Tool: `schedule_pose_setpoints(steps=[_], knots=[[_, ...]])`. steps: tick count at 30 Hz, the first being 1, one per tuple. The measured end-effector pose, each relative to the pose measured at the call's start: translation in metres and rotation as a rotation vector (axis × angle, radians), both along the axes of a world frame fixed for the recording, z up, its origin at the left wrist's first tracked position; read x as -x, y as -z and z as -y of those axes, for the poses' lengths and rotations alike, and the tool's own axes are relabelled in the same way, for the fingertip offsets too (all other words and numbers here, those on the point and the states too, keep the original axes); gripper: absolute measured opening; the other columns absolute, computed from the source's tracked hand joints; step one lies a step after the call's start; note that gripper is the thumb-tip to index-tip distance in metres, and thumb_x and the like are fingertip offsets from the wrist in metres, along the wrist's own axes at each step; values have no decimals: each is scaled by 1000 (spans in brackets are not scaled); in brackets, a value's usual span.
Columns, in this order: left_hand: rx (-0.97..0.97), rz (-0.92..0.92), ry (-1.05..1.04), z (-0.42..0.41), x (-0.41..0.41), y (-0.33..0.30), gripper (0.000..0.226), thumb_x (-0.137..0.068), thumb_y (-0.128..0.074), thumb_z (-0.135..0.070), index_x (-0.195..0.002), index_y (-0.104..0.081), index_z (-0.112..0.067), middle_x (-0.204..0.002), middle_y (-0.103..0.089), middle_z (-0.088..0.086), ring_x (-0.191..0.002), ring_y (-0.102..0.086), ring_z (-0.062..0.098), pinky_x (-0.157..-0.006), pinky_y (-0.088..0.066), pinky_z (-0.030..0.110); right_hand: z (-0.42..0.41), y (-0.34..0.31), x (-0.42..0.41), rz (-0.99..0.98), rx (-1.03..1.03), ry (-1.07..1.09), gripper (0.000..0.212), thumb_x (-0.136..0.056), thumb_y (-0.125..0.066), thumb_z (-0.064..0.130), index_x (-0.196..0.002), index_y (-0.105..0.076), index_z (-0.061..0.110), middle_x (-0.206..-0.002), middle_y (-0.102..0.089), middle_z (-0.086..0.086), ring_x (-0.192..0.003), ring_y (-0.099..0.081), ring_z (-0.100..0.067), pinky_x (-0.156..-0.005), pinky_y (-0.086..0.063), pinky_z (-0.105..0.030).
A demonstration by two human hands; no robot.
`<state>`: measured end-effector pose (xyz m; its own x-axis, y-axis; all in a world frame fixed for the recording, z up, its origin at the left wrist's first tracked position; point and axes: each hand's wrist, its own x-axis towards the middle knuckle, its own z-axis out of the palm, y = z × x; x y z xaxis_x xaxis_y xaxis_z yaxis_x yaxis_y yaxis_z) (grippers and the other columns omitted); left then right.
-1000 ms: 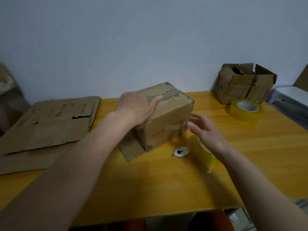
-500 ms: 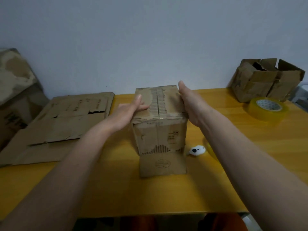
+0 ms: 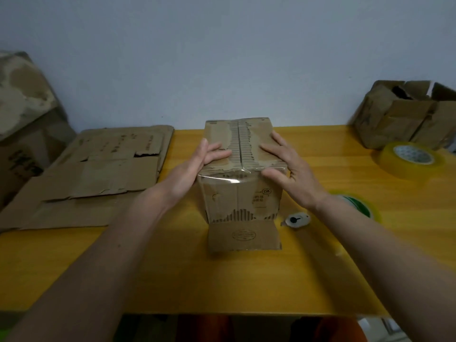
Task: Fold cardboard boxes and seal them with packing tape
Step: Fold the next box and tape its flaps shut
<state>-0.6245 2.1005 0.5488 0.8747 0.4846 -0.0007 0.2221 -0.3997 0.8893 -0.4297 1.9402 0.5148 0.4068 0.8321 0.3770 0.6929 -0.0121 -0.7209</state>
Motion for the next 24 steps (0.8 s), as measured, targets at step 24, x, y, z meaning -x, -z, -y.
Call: schedule_pose_setpoints(steps=[24], knots=[[133, 186, -39, 2, 15, 3, 67, -100, -6, -52, -118, -66, -27, -135, -52, -19, -126, -44, -2, -103, -41, 35, -41, -45, 60, 778, 400, 230, 82, -77, -32, 81, -131, -48, 22, -129, -49, -4, -120, -44, -24, -101, -34, -37]])
